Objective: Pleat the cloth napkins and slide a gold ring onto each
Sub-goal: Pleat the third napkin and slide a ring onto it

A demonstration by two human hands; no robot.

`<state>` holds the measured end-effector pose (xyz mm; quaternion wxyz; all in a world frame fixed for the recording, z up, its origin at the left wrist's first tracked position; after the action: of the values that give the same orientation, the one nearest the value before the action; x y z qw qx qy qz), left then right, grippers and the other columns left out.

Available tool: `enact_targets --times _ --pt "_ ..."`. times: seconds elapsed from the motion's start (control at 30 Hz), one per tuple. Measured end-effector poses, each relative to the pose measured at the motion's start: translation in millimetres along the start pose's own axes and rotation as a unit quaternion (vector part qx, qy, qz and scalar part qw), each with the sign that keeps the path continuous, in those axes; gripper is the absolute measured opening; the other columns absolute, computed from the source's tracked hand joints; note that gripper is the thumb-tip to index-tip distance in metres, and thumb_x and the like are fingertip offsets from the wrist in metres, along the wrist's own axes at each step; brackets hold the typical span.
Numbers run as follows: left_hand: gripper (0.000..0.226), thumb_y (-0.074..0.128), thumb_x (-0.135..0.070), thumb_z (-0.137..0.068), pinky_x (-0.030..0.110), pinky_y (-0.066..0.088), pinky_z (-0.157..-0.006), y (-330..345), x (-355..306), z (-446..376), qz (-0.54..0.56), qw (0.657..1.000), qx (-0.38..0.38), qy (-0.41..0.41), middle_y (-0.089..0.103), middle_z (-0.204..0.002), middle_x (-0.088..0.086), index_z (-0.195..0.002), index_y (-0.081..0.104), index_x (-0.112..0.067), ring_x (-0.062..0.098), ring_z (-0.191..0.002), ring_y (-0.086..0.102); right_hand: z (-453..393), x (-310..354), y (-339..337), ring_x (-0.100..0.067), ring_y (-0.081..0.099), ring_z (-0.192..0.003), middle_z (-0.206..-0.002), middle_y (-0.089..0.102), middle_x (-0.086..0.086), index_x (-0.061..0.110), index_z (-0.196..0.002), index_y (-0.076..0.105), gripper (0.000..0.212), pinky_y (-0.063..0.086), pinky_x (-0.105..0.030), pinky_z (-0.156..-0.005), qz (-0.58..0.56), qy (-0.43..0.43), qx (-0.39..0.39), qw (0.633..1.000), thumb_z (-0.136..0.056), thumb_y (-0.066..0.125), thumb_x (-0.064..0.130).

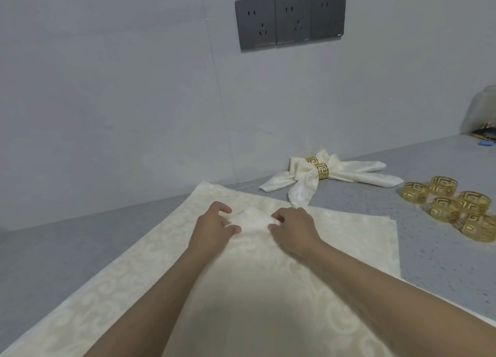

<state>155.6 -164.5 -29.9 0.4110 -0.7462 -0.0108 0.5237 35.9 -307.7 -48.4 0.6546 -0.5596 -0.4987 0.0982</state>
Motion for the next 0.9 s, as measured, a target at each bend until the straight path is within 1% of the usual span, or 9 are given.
enact_targets --times 0.1,0.17,0.33,0.47,0.53,0.6,0.67,0.77,0.9 --pt "0.032 0.074 -0.017 -0.08 0.018 0.036 -0.056 -17.0 0.3 -5.5 -0.027 1.0 0.012 -0.003 0.062 -0.076 -0.003 -0.104 0.055 -0.026 0.005 -0.075 0.057 -8.8 10.0 8.6 -0.014 0.057 -0.089 -0.085 0.062 0.006 0.022 -0.09 0.063 0.012 0.04 -0.027 -0.082 -0.082 -0.003 0.055 0.995 -0.092 0.055 0.03" --pt "0.03 0.072 -0.018 -0.082 0.017 0.036 -0.055 -23.3 2.2 -12.3 -0.032 0.999 0.011 -0.018 0.063 -0.078 -0.004 -0.106 0.055 -0.025 0.005 -0.075 0.057 -15.7 14.8 10.4 -0.005 0.052 -0.065 -0.065 0.052 0.012 0.023 -0.068 0.05 0.025 0.039 -0.026 -0.07 -0.113 0.012 0.051 0.992 -0.091 0.058 0.027" --pt "0.026 0.064 -0.012 -0.087 0.018 0.04 -0.059 -7.1 13.7 -22.9 -0.017 0.999 -0.002 -0.036 0.058 -0.087 -0.003 -0.111 0.058 -0.017 0.012 -0.079 0.056 -28.4 21.3 11.3 -0.015 0.057 -0.096 -0.089 0.057 0.009 0.026 -0.079 0.05 0.017 0.038 -0.026 -0.076 -0.033 0.043 0.034 0.998 -0.088 0.06 0.035" --pt "0.024 0.073 -0.012 -0.079 0.021 0.042 -0.065 6.3 22.6 -27.3 0.058 0.996 -0.026 -0.059 0.058 -0.087 -0.002 -0.1 0.064 -0.02 0.015 -0.081 0.058 -34.1 23.4 19.1 -0.017 0.056 -0.106 -0.104 0.067 0.006 0.03 -0.082 0.055 0.012 0.037 -0.03 -0.093 0.001 0.035 0.019 0.999 -0.087 0.061 0.04" --pt "0.022 0.075 -0.01 -0.077 0.021 0.045 -0.068 7.3 27.3 -30.3 0.1 0.992 -0.035 -0.064 0.064 -0.091 0.002 -0.094 0.067 -0.021 0.015 -0.084 0.062 -37.6 21.7 24.3 -0.017 0.054 -0.108 -0.101 0.067 0.006 0.029 -0.098 0.063 0.017 0.032 -0.031 -0.099 -0.02 0.043 0.013 0.999 -0.087 0.061 0.042" --pt "0.021 0.076 -0.008 -0.077 0.022 0.049 -0.072 7.1 30.3 -31.5 0.139 0.987 -0.034 -0.07 0.068 -0.094 0.003 -0.092 0.068 -0.021 0.015 -0.085 0.065 -40.8 19.4 29.4 -0.016 0.053 -0.108 -0.091 0.063 0.008 0.031 -0.095 0.064 0.017 0.028 -0.031 -0.099 -0.033 0.049 0.005 0.998 -0.086 0.06 0.044" --pt "0.02 0.075 -0.007 -0.077 0.02 0.049 -0.072 7.1 33.2 -32.2 0.159 0.984 -0.032 -0.072 0.068 -0.093 0.0 -0.094 0.07 -0.018 0.012 -0.084 0.065 -40.9 19.2 31.1 -0.016 0.053 -0.104 -0.083 0.061 0.01 0.032 -0.08 0.062 0.019 0.028 -0.032 -0.095 -0.024 0.048 -0.001 0.999 -0.088 0.055 0.048" --pt "0.018 0.076 -0.012 -0.078 0.019 0.048 -0.074 7.2 36.2 -31.5 0.173 0.982 -0.03 -0.075 0.069 -0.09 -0.006 -0.095 0.071 -0.015 0.009 -0.085 0.065 -40.5 21.0 32.5 -0.02 0.056 -0.098 -0.071 0.06 0.007 0.026 -0.055 0.048 0.045 0.029 -0.034 -0.093 -0.02 0.048 -0.008 0.999 -0.094 0.04 0.047" --pt "0.004 0.075 -0.019 -0.08 0.021 0.051 -0.075 3.4 32.4 -33.5 0.17 0.982 -0.005 -0.082 0.07 -0.09 -0.009 -0.083 0.073 -0.017 0.008 -0.084 0.065 -46.2 18.7 33.3 -0.015 0.056 -0.103 -0.084 0.067 0.009 0.031 -0.072 0.06 0.023 0.026 -0.034 -0.097 -0.053 0.063 0.017 0.996 -0.091 0.053 0.043"
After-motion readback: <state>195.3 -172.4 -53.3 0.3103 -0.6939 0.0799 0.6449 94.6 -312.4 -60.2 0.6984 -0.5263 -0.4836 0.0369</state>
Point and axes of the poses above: each hand's wrist, its own z-axis away from the middle knuckle, its own y-axis out of the palm, x = y × z, the point moved 1 cm from there along -z, towards the middle knuckle
